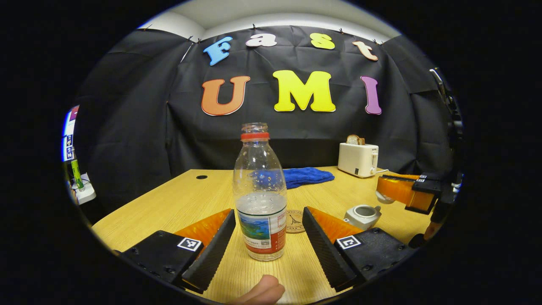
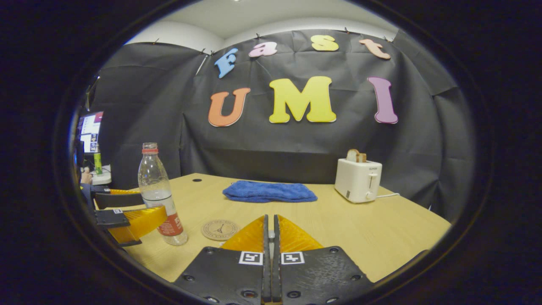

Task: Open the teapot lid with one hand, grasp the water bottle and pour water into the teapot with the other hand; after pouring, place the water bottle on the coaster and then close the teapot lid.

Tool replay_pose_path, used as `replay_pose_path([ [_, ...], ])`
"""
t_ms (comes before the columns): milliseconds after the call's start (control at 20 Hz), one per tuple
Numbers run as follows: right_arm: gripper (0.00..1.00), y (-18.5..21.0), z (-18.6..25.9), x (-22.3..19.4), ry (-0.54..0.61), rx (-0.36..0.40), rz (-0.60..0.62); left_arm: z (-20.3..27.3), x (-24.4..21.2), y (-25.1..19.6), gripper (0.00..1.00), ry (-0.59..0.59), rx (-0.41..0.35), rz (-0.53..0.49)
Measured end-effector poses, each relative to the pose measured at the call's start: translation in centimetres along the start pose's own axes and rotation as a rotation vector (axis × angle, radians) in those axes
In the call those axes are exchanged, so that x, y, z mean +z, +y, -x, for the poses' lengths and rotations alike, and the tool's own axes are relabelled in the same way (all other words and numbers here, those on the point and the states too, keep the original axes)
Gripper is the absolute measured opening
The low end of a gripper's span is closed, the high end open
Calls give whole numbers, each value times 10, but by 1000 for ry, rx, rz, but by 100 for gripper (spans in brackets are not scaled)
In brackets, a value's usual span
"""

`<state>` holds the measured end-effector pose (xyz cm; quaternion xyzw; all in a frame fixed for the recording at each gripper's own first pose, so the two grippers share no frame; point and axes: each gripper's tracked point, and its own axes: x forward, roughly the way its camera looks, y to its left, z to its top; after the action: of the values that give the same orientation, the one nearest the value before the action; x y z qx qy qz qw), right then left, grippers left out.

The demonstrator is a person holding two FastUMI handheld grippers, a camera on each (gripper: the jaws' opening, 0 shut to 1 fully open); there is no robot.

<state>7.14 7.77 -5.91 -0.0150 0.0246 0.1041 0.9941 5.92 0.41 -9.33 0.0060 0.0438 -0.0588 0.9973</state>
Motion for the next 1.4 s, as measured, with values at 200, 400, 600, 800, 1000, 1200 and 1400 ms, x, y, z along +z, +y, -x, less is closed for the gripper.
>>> replay_pose_path([
  [200, 0, -19, 10, 4, -12, -23, -15, -14, -2, 2, 99, -3, 1, 37],
  [400, 1, -44, 22, 6, -16, -66, -31, -27, 1, 17, 99, -10, 40, 36],
  [600, 1, -68, 31, 2, -15, -112, -53, -32, 9, 8, 99, -21, 3, 67],
  [800, 1, -83, 37, -8, 15, -130, -99, -32, 9, 6, 82, -2, -16, 47],
  [1000, 0, -94, 43, -15, 33, -133, -117, -27, 10, 11, 80, 40, 15, -7],
  [1200, 1, -102, 53, -15, 28, -123, -127, -19, 22, 14, 79, 84, 66, -99],
  [1400, 1, -112, 64, -20, 30, -124, -132, -14, 37, 18, 78, 90, 114, -260],
])
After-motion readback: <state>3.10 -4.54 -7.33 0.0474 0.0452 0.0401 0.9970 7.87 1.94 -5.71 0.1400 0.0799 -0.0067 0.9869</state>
